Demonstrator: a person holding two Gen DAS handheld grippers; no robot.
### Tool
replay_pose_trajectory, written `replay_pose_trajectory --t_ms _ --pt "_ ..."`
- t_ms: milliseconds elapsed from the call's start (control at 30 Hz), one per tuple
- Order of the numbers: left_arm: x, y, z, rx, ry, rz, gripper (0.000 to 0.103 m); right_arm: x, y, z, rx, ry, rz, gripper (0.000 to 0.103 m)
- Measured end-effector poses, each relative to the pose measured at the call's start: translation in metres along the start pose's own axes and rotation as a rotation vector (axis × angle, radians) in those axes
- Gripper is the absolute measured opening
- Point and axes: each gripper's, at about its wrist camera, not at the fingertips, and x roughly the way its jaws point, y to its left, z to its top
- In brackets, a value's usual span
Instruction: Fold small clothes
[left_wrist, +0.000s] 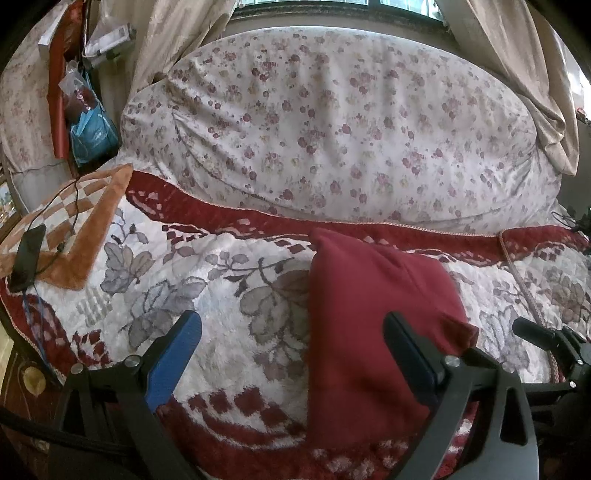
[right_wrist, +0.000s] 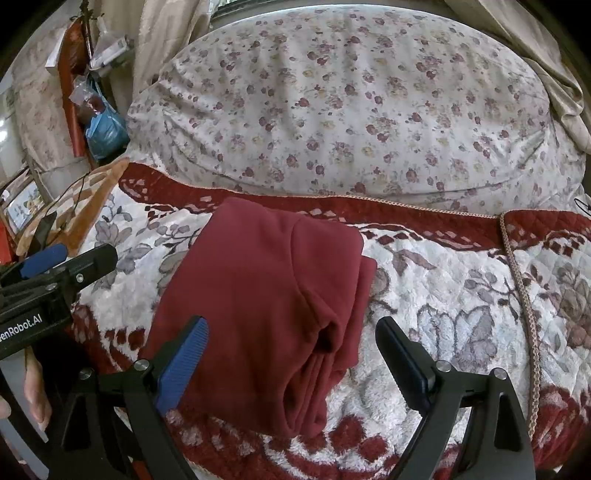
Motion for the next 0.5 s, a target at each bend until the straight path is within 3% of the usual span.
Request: replay_pose_trajectory --t_ms 500 --pt "0.0040 -0.0044 -0.0036 0.011 0.006 0.004 0.098 0.0048 0.0008 -0.0019 0.009 0.021 -0.002 0.095"
